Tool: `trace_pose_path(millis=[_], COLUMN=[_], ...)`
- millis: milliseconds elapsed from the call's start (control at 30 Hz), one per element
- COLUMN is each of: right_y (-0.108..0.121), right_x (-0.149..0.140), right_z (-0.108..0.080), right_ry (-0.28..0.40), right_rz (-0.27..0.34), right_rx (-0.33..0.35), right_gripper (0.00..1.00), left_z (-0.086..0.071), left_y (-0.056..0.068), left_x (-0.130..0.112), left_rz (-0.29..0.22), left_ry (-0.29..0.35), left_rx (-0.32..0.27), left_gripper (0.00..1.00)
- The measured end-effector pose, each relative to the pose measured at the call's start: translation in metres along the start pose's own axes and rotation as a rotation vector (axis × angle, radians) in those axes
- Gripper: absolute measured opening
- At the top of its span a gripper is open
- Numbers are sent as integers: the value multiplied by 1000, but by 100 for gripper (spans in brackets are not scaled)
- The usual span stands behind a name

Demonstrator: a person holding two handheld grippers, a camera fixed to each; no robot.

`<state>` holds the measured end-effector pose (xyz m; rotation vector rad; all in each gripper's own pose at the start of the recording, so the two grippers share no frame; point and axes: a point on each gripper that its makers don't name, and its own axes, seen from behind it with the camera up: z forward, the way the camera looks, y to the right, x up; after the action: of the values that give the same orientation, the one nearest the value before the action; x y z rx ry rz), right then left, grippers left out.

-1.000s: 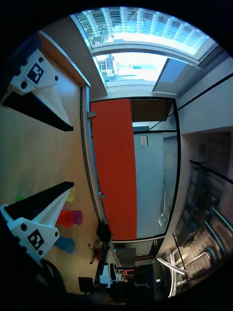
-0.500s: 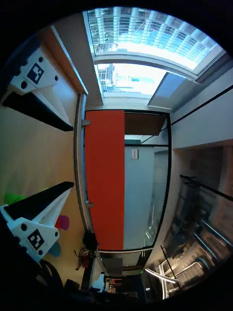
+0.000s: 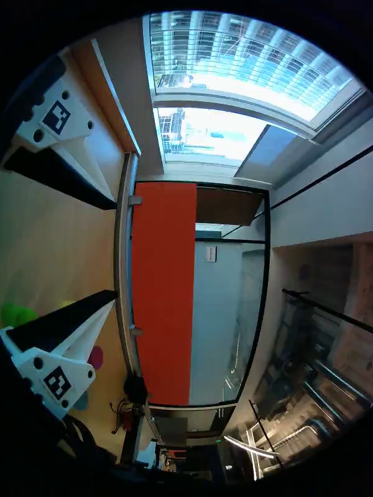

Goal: Pour water

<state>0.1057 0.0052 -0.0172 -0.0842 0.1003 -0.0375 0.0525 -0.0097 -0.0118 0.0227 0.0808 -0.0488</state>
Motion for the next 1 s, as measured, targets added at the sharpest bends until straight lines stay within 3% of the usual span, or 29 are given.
trace_pose_path(millis=[467,1000], right_y=[3,-8], right_x=[-15,1], right_z=[-10,-15], right_ry=[-36,-6], right_rz=[-14,-80], right_rx=[-23,-23], right_gripper=[100,100], left_z=[2,2], left_y=[8,7], left_x=[-11,-54], left_rz=[54,90], left_ry=[6,5], left_rx=[-5,8], left_gripper=[96,96])
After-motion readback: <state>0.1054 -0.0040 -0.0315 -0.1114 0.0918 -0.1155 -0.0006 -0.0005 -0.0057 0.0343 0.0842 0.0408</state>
